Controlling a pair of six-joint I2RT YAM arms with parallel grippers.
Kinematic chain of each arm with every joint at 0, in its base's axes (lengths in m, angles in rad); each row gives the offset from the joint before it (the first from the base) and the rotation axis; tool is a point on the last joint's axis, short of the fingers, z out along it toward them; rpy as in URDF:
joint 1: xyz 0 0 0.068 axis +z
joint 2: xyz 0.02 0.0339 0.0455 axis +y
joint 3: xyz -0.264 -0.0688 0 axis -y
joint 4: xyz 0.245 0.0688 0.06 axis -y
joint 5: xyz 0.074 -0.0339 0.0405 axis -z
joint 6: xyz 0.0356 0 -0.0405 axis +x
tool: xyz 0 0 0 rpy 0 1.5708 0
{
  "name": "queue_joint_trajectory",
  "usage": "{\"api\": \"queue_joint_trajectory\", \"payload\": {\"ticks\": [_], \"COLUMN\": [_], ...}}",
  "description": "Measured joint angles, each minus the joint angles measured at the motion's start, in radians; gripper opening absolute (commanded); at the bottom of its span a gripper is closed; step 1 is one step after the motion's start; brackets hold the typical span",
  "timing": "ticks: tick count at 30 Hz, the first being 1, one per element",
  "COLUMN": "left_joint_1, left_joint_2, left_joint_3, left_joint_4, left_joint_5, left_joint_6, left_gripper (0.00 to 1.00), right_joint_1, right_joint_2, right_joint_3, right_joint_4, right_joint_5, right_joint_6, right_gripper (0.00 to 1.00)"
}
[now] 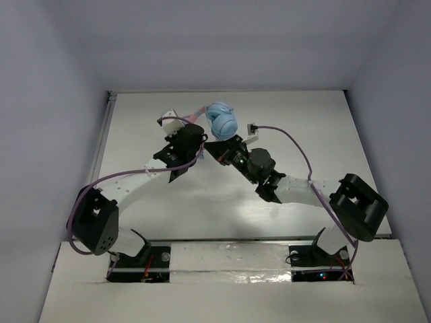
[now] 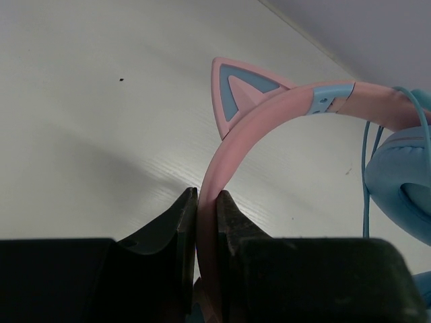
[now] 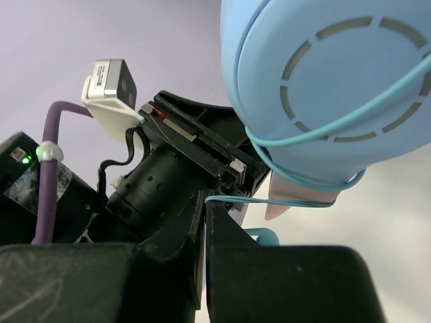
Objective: Wrap the headphones
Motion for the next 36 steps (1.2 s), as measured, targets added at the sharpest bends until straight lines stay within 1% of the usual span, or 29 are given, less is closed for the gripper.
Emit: {"api": "queue_joint_trajectory", "payload": {"ticks": [2, 6, 7, 8, 9, 14, 15, 17, 18, 19, 22, 26, 32, 36], "left_joint_1": [0.0, 0.002, 0.002, 0.002, 0.002, -0.003, -0.005, -0.012, -0.018, -0.024, -0.043, -0.061, -0.061, -0.061], "left_joint_2": [-0.007, -0.018, -0.022, -0.024, -0.027, -0.037, -0.037, -0.037, -0.037, -0.037, -0.028, -0.007, -0.005, -0.005], "left_joint_3": [-0.013, -0.051, -0.064, -0.075, -0.087, -0.122, -0.122, -0.122, -0.123, -0.126, -0.134, -0.134, -0.134, -0.133], "left_joint_4": [0.016, 0.061, 0.072, 0.078, 0.088, 0.108, 0.109, 0.111, 0.106, 0.1, 0.074, 0.068, 0.031, 0.009], "left_joint_5": [0.011, 0.041, 0.049, 0.055, 0.061, 0.082, 0.085, 0.087, 0.087, 0.087, 0.086, 0.076, 0.074, 0.076], "left_joint_6": [0.01, 0.014, 0.014, 0.012, 0.011, 0.006, 0.005, 0.005, 0.009, 0.014, 0.021, 0.014, 0.033, 0.049], "left_gripper": [0.0, 0.0, 0.0, 0.0, 0.0, 0.0, 0.0, 0.0, 0.0, 0.0, 0.0, 0.0, 0.0, 0.0], "right_joint_1": [0.0, 0.0, 0.0, 0.0, 0.0, 0.006, 0.007, 0.007, 0.007, 0.007, 0.009, 0.009, 0.002, -0.001], "right_joint_2": [0.0, -0.003, -0.01, -0.012, -0.019, -0.056, -0.058, -0.058, -0.058, -0.057, -0.047, -0.013, 0.027, 0.031], "right_joint_3": [0.0, 0.0, -0.001, -0.002, -0.004, -0.006, -0.006, -0.006, -0.002, 0.003, 0.031, 0.049, 0.073, 0.098], "right_joint_4": [-0.001, -0.005, -0.018, -0.023, -0.033, -0.072, -0.072, -0.071, -0.068, -0.063, -0.067, -0.079, -0.153, -0.213], "right_joint_5": [0.007, 0.026, 0.042, 0.047, 0.064, 0.135, 0.147, 0.169, 0.179, 0.188, 0.214, 0.25, 0.267, 0.271], "right_joint_6": [0.027, 0.079, 0.095, 0.1, 0.11, 0.145, 0.152, 0.168, 0.173, 0.183, 0.192, 0.196, 0.206, 0.207], "right_gripper": [0.06, 0.08, 0.13, 0.13, 0.16, 0.17, 0.21, 0.21, 0.25, 0.27, 0.29, 0.3, 0.32, 0.45]}}
